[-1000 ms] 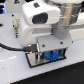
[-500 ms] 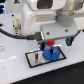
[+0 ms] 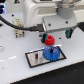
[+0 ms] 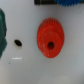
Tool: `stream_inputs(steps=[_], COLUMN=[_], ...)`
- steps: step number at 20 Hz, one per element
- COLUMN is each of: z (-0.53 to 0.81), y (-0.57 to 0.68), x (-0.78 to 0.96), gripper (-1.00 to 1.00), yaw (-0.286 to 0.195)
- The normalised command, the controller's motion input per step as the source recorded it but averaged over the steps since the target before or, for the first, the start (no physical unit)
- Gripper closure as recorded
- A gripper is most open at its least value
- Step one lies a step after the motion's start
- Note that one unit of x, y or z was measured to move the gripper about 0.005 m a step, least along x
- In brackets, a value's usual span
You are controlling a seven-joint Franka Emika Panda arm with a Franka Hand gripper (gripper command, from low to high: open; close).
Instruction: Insert the blue gear onto the right peg, followed by the red gear
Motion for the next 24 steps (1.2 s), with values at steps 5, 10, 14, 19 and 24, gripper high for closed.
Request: stream_inputs(steps=[5, 10, 14, 19, 24], z=[-0.27, -0.25, -0.24, -0.24, -0.25], y=[0.01, 0.00, 0.01, 0.02, 0.14], x=[-0.33, -0.22, -0.19, -0.11, -0.16], gripper=[-1.00, -1.00, -1.00, -1.00, -1.00], yaw=[0.000, 0.000, 0.000, 0.000, 0.000])
